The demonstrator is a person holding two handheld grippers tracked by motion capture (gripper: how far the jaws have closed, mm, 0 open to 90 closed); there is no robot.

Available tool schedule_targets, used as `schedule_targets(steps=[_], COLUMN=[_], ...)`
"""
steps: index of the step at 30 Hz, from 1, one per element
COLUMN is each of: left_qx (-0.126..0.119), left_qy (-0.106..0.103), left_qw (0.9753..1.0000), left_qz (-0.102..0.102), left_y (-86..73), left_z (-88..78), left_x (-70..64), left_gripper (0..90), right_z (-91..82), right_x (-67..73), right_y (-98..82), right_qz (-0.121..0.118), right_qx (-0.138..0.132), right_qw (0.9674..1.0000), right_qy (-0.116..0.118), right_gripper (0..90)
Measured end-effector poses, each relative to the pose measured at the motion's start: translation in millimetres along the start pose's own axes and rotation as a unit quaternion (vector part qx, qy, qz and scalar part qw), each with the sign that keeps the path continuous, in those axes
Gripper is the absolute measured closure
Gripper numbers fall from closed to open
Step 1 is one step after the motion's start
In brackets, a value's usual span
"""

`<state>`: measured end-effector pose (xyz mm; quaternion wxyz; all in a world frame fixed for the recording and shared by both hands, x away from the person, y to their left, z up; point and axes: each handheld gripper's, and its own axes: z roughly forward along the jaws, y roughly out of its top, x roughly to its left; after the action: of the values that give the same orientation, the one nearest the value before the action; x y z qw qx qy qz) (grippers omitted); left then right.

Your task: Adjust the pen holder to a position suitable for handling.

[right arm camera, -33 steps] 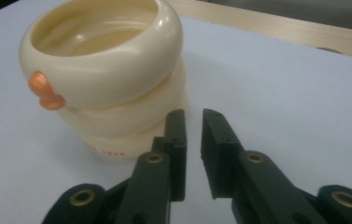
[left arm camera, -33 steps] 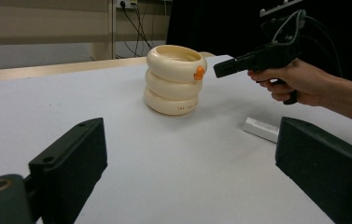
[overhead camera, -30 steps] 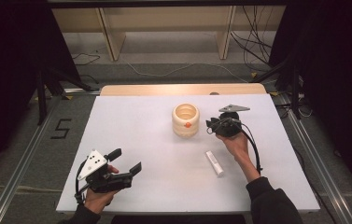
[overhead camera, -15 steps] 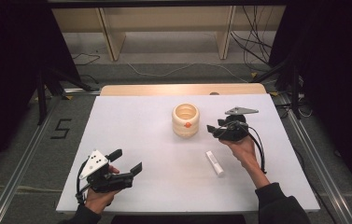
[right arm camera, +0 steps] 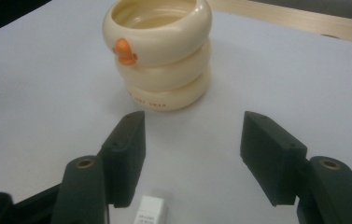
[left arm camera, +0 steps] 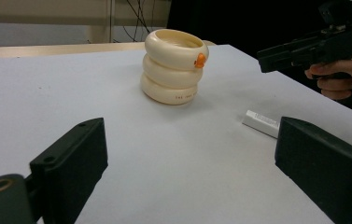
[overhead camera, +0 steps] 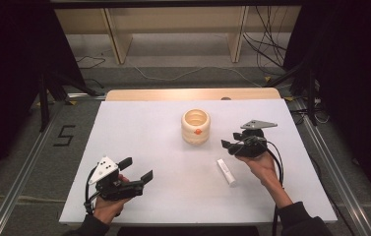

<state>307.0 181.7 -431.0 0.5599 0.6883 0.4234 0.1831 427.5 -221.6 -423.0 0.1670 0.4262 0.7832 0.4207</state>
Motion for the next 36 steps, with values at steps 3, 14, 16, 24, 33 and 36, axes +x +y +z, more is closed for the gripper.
schedule_targets(steps=[3, 14, 16, 24, 33, 36], left_qx=[0.003, 0.014, 0.016, 0.029, 0.076, 0.087], left_qy=[-0.004, -0.019, -0.023, -0.038, -0.058, -0.064], left_qw=[1.0000, 0.9997, 0.9996, 0.9988, 0.9954, 0.9941], left_qz=[-0.005, -0.007, -0.005, -0.005, 0.002, 0.007], left_y=[0.1, 0.0, 0.3, 0.3, -1.1, -1.1], left_z=[3.1, 16.3, 18.8, 32.8, 54.4, 61.2], left_x=[-0.8, -6.4, -7.8, -14.7, -27.8, -33.7], left_gripper=[9.7, 12.6, 12.8, 14.2, 14.6, 14.6], right_z=[-2.5, -6.1, -6.7, -10.3, -15.4, -15.9], right_x=[-0.4, -4.6, -4.4, -4.9, -8.0, -9.1], right_y=[-2.1, -10.8, -11.8, -15.1, -19.1, -20.5], right_qz=[-0.001, 0.004, 0.005, 0.003, 0.008, 0.007], right_qx=[-0.001, 0.000, -0.001, -0.002, 0.003, 0.004], right_qw=[1.0000, 1.0000, 1.0000, 1.0000, 0.9998, 0.9998], right_qy=[-0.003, -0.006, -0.005, -0.006, -0.016, -0.019], right_gripper=[41.5, 42.9, 42.8, 40.6, 36.5, 36.3])
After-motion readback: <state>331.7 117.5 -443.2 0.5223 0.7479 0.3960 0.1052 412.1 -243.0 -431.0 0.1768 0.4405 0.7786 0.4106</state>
